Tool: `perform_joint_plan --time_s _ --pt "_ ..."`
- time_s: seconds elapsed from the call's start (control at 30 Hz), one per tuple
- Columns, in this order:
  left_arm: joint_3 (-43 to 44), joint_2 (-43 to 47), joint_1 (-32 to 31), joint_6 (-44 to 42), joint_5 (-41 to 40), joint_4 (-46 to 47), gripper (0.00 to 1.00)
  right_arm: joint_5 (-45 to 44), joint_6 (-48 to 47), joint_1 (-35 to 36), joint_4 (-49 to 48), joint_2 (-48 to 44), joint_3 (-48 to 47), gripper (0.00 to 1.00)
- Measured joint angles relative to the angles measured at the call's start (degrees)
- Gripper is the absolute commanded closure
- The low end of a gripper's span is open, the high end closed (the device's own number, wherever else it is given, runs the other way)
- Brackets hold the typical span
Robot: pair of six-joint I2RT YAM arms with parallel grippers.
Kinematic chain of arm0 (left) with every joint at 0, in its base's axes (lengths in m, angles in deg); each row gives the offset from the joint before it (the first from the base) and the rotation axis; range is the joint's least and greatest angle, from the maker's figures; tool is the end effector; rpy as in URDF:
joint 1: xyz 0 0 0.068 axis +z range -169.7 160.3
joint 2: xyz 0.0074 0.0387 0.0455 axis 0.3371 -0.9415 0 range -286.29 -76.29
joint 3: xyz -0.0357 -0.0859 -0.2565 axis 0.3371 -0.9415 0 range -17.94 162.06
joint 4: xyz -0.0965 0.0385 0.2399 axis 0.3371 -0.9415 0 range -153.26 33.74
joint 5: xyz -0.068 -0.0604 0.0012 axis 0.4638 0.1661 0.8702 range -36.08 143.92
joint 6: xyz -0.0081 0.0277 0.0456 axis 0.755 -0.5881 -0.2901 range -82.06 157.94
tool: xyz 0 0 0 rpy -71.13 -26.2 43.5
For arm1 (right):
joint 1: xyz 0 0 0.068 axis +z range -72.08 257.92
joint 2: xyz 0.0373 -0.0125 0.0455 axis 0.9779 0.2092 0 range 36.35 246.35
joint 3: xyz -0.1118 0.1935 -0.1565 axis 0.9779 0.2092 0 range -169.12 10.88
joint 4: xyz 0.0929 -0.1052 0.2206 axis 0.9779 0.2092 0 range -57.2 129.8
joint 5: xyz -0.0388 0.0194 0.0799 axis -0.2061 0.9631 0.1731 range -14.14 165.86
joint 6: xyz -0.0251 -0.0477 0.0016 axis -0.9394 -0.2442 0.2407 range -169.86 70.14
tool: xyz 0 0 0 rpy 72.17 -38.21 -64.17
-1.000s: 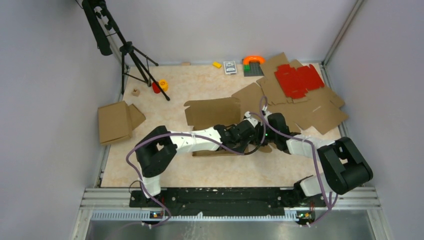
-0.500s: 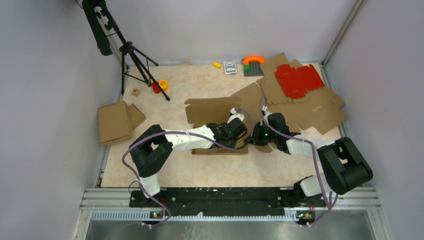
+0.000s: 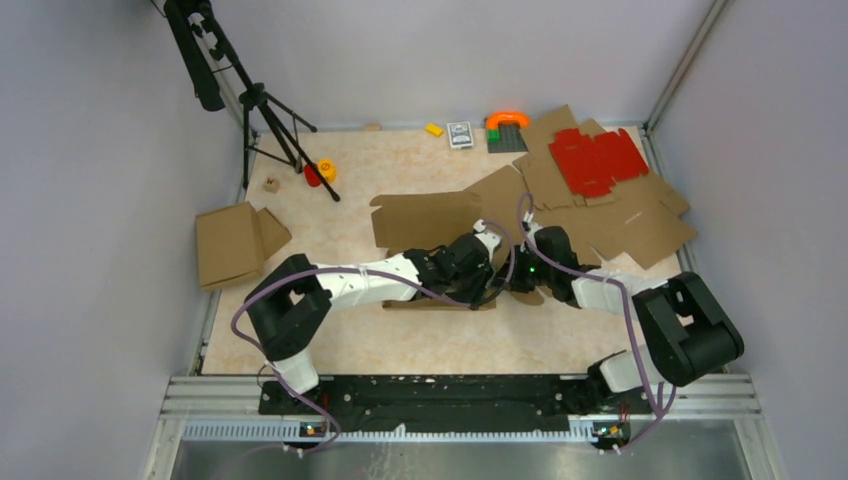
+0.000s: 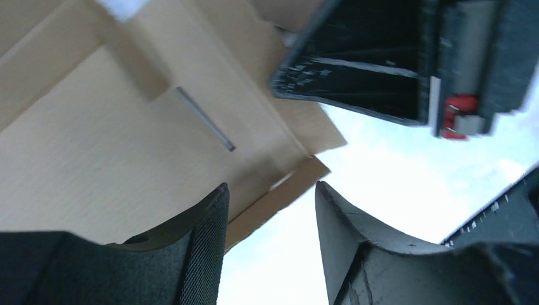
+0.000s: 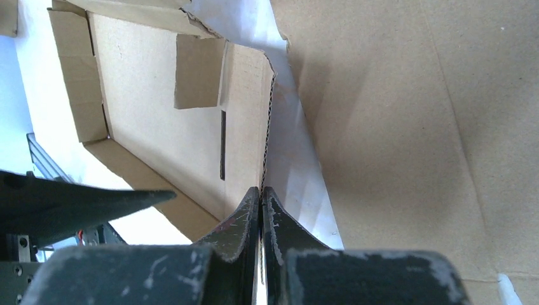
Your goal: Fold the paper box
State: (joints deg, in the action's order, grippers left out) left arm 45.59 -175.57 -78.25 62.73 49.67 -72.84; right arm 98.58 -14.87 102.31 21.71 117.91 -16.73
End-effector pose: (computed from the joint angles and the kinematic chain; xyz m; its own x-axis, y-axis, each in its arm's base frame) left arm 0.1918 -0.3087 0.1929 -0.7218 0.3788 -0.5793 0.5778 0.7905 -0.2031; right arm 0.2241 0.1167 0.1392 -0.8738 0.1847 -0.4499 -0.1679 0.7535 0.6356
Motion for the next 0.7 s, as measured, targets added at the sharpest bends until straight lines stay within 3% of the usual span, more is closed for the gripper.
perform_joint_plan --time_s 0.2,0.3,0.5,0.7 --pt "2.19 -2.38 -0.24 -11.50 9.51 0.02 0.48 0.55 -0.04 0.00 0.00 0.28 0.00 1.00" --pt "4.87 -5.46 -0.74 -16.57 12.22 -1.51 0.58 0.87 -0.02 0.00 -0.02 0.39 0.00 1.00" --pt "9.31 -10.62 -1.14 -21.86 14.10 -5.27 0.90 1.09 -0.04 -0.07 0.22 0.68 0.00 1.00" --pt "9.81 -10.93 -0.94 -22.49 13.29 -5.75 0.93 1.18 -0.07 -0.11 0.46 1.03 0.00 1.00"
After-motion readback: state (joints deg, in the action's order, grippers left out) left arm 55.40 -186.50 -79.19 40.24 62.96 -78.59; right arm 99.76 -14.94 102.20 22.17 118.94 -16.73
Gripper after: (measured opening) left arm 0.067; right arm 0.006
